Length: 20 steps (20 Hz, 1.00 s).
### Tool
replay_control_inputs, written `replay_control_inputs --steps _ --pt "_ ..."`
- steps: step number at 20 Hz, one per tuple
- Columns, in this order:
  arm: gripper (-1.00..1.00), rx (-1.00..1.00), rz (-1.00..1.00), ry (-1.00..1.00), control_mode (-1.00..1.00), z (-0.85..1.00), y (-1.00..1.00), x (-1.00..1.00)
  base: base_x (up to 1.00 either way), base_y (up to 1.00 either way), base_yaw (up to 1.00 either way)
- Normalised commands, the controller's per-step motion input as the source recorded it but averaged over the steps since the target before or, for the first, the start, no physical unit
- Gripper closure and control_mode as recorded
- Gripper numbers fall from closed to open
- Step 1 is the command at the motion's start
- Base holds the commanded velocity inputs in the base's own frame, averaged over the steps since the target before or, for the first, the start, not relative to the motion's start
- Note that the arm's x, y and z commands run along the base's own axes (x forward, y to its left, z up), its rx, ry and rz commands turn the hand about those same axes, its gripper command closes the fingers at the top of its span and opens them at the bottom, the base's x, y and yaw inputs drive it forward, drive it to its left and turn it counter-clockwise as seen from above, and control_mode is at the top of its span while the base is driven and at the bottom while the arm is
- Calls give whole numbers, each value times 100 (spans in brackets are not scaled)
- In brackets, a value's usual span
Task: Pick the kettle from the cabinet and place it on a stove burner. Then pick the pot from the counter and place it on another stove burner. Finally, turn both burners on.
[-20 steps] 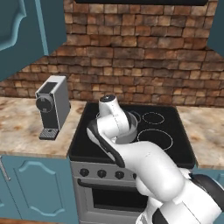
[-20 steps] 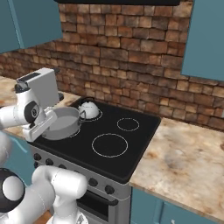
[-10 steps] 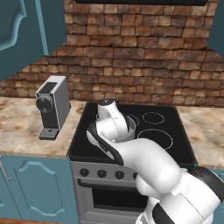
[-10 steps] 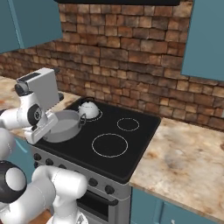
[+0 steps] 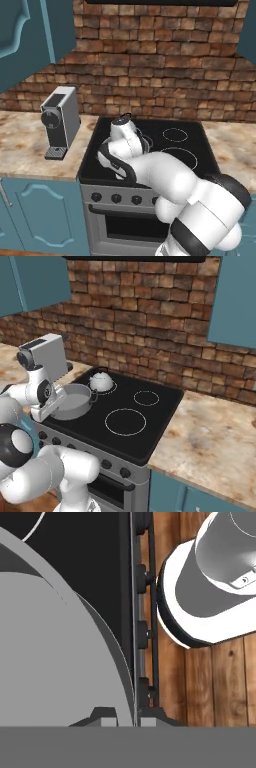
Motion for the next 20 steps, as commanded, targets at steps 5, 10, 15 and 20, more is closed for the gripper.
replay_control_inputs --steps 5,10,15,20 --pt "100 5 0 0 -100 -9 6 27 0 0 0" --pt "100 3 0 0 -100 -12 8 23 0 0 0" --pt "100 2 0 0 -100 -17 12 21 0 0 0" --pt "100 2 0 0 -100 -16 10 19 0 0 0"
